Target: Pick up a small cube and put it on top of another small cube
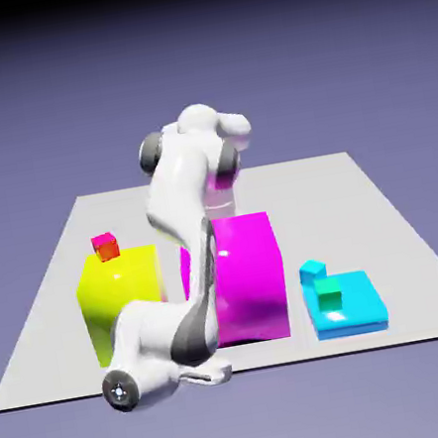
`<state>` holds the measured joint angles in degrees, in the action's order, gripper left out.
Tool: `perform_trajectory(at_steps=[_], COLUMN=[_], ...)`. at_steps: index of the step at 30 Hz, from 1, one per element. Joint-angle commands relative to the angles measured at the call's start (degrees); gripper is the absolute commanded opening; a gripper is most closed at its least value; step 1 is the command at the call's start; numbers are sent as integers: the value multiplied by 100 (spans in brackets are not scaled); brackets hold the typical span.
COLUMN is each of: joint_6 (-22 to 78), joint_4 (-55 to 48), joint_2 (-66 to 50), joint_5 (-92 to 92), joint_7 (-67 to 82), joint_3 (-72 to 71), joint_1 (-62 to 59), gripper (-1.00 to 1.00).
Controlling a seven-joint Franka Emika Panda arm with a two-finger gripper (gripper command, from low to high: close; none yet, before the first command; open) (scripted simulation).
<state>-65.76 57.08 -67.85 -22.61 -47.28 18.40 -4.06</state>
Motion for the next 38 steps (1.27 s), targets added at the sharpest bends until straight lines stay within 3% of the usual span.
perform_trajectory(at_steps=[1,5,25,34,35,38], joint_6=[130,623,367,-644,-644,-350], joint_4=[-208,-971,1743,3190,3190,2775], joint_2=[-64,-287,1963,2336,2336,2234], joint_5=[8,48,4553,4596,4596,4596], joint_7=[-32,-159,532,364,364,415], joint_3=[-9,-82,-4235,-4295,-4295,-4289], joint_1=[-48,-211,1850,1498,1498,1607], gripper=[-100,-100,-100,-100,100,100])
